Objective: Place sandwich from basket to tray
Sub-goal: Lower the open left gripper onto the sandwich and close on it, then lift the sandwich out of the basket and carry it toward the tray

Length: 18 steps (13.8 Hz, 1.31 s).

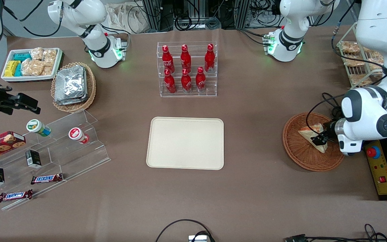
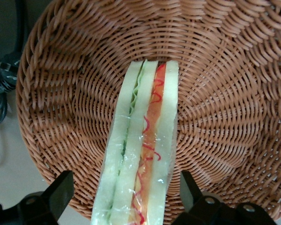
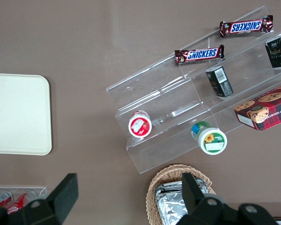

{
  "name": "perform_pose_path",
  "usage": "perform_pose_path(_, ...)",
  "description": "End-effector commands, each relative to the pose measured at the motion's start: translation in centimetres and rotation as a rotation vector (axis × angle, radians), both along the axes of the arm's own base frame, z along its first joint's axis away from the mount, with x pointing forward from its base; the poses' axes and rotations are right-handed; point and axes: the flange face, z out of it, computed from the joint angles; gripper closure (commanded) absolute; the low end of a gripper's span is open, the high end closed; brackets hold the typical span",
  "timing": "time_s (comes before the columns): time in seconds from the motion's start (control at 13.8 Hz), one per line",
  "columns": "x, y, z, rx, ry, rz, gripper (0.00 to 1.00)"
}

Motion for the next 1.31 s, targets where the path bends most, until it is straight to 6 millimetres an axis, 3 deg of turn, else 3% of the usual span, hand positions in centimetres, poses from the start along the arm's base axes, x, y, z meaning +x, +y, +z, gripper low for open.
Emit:
perform_pose_path(0.0,-0.8,-0.2,-1.0,-0.011,-0.012,0.023,0.00)
perform_pose_path(0.07,-1.1,-0.2,-1.4,-0.017,-0.023,0.032,0.00)
perform_pose_path(0.22,-1.1,-0.2,-1.3,-0.018,-0.030,0.034,0.12)
perform_pose_path(0.29,-0.9,-0.3,-1.0,-0.017,-0.035,0.034,0.28)
perform_pose_path(0.44,-0.4,-0.2,0.4,-0.015,-0.057,0.032,0.74)
perform_pose_path(0.51,-0.1,-0.4,1.3,-0.013,-0.075,0.027,0.91)
perform_pose_path(0.58,0.3,-0.4,2.4,-0.011,-0.095,0.025,1.00)
perform_pose_path(0.87,1.8,-0.7,7.2,-0.003,-0.150,-0.021,1.00)
perform_pose_path(1.02,3.6,-1.4,11.0,-0.016,-0.134,-0.060,1.00)
perform_pose_path(1.24,6.3,-4.9,18.1,-0.030,-0.129,-0.183,1.00)
